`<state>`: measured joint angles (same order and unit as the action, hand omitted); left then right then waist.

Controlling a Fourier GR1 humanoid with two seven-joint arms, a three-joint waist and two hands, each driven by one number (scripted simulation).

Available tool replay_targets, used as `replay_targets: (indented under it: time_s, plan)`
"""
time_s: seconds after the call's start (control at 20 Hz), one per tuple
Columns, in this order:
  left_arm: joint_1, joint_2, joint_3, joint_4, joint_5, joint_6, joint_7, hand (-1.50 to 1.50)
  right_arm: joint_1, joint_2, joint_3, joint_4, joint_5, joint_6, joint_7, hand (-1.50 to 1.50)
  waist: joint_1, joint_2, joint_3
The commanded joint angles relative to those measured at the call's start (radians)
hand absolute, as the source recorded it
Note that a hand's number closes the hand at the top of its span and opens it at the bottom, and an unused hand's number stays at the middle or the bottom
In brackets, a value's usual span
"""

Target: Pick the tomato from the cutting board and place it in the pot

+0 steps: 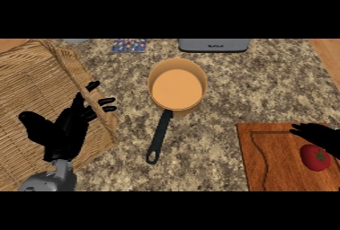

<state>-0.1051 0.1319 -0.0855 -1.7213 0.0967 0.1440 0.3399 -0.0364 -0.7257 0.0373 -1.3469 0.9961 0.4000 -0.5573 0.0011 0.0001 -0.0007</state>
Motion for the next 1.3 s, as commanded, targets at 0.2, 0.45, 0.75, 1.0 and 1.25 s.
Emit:
replay_targets:
  time_s: [0.2, 0.45, 0.75, 1.0, 1.25]
  plan:
    - [-0.070, -0.020, 0.021, 0.088, -0.013, -0.009, -0.021, 0.00, -0.036, 0.099, 0.005, 0.085, -0.012, -0.088, -0.136, 1.50, -0.004, 0.002, 0.001]
    - [0.082, 0.011, 0.040, -0.033, 0.007, -0.070, -0.036, 0.00, 0.004, 0.070, -0.041, -0.024, -0.008, -0.025, -0.152, 1.50, -0.001, -0.001, 0.000]
    - [0.005, -0.010, 0.059, 0.019, -0.011, -0.018, -0.002, 0.00, 0.017, 0.309, -0.133, -0.034, -0.016, 0.008, 0.307, 1.50, -0.044, -0.013, -0.005]
    - [0.033, -0.001, 0.069, 0.018, -0.015, -0.013, -0.006, 0.00, 0.033, 0.492, -0.235, -0.057, -0.012, -0.077, 0.627, 1.50, -0.084, -0.027, -0.013]
    - [0.021, 0.007, 0.076, 0.027, -0.020, -0.011, -0.004, 0.00, -0.008, 0.624, -0.222, -0.248, 0.117, -0.200, 0.932, 1.50, -0.085, -0.034, -0.016]
